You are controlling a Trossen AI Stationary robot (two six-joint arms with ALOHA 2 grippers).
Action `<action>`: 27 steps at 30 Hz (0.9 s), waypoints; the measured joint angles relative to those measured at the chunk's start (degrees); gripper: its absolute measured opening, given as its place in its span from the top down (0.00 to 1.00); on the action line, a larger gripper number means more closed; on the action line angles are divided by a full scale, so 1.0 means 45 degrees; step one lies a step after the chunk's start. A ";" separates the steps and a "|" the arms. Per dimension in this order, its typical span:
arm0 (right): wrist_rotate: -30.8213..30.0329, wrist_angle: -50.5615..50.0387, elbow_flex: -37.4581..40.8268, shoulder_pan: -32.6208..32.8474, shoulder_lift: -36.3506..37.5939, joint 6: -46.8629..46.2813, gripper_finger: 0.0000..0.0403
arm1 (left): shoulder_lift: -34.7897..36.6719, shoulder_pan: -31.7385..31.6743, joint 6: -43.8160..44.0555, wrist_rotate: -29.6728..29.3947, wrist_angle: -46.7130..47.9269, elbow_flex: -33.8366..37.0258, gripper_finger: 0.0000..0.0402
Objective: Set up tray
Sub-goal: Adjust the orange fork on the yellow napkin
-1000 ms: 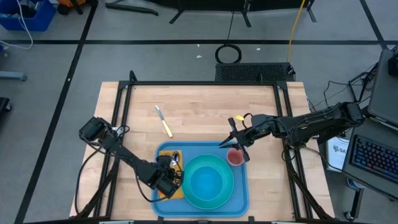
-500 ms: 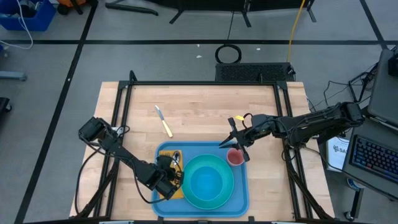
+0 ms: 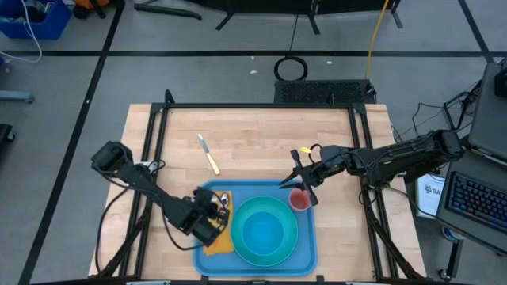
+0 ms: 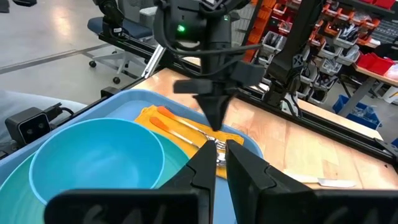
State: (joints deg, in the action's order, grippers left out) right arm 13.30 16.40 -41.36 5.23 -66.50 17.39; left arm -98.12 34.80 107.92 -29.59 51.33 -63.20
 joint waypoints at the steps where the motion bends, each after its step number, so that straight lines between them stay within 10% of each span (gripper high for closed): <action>1: 0.0000 0.0000 0.0000 0.0001 0.0000 0.0000 0.93 | 0.0009 -0.0094 -0.0005 -0.0144 0.0190 0.0000 0.87; 27: 0.0000 0.0000 -0.0010 0.0001 -0.0067 0.0053 0.93 | -0.0041 -0.1898 -0.2255 0.0384 0.0251 0.0000 0.95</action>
State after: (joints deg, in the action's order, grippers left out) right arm 13.30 16.40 -41.41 5.23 -66.80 17.63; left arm -98.30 26.26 97.78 -27.86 52.46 -63.20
